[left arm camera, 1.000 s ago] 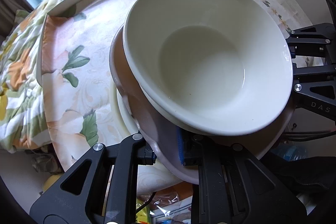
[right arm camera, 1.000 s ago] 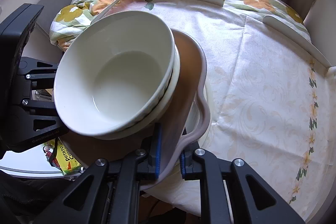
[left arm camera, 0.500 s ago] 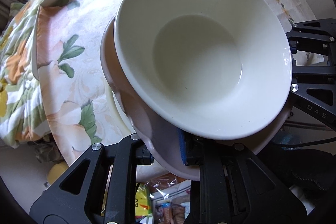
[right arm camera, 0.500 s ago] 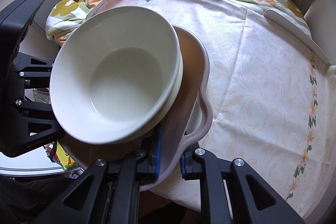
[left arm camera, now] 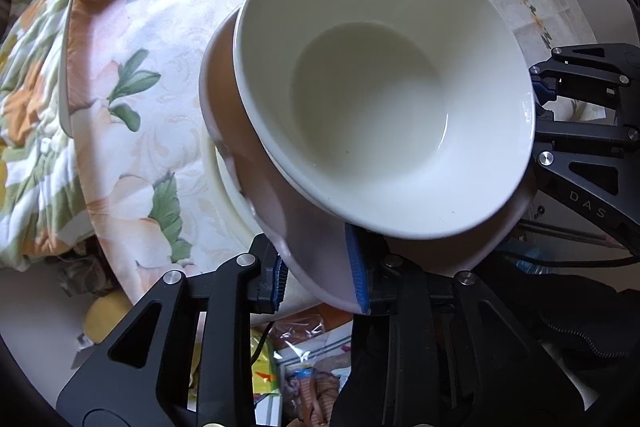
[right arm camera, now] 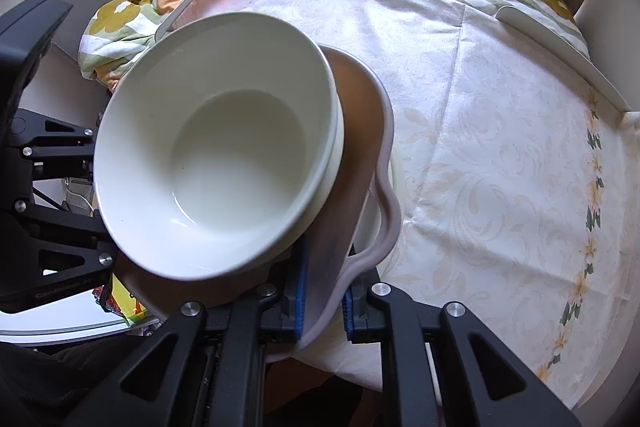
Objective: Organize plates and bowls
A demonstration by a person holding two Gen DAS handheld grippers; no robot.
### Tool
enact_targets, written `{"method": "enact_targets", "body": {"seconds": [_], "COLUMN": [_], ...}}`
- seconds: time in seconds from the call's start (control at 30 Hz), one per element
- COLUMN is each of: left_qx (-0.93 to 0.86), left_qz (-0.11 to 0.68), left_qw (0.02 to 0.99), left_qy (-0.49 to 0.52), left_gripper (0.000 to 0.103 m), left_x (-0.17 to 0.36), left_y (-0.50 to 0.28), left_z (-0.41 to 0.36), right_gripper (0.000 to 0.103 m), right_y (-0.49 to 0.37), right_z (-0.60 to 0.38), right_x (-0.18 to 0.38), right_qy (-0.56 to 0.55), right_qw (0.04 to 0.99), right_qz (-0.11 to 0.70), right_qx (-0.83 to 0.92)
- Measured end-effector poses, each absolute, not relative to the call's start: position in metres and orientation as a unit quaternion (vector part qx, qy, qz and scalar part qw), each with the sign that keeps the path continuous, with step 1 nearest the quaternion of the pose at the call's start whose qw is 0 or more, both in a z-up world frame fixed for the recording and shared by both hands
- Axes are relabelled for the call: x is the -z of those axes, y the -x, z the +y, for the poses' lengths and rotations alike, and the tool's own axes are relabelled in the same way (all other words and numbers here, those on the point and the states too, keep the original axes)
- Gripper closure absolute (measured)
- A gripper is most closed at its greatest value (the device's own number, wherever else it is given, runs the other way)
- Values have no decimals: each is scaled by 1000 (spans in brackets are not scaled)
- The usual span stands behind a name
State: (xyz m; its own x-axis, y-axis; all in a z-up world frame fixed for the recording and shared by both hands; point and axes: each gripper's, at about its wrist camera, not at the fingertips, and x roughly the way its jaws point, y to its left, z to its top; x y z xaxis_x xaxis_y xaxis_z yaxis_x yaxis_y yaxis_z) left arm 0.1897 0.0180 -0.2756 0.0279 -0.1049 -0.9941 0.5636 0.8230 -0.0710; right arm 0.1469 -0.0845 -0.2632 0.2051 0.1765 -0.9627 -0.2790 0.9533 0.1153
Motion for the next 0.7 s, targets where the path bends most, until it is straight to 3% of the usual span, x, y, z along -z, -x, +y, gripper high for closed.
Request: {"method": "enact_targets", "body": {"seconds": [0.17, 0.3, 0.4, 0.7], "left_qx": [232, 234, 235, 196], "left_qz": [654, 648, 642, 575], "left_qw": [698, 701, 707, 785], "left_qy": [-178, -184, -179, -120], "left_gripper": [79, 79, 79, 79], "left_x": [268, 255, 243, 172], "left_y": [-187, -180, -175, -129], "left_z": [22, 28, 35, 47], "right_gripper": [90, 80, 79, 78], "right_y": [-145, -138, -131, -82], "right_z": [-87, -93, -95, -110], "right_x": [256, 241, 232, 166], "right_qy": [36, 26, 16, -16], "right_qw": [769, 773, 779, 836], "right_qz": [622, 620, 613, 535], "right_qx": [-141, -133, -126, -119]}}
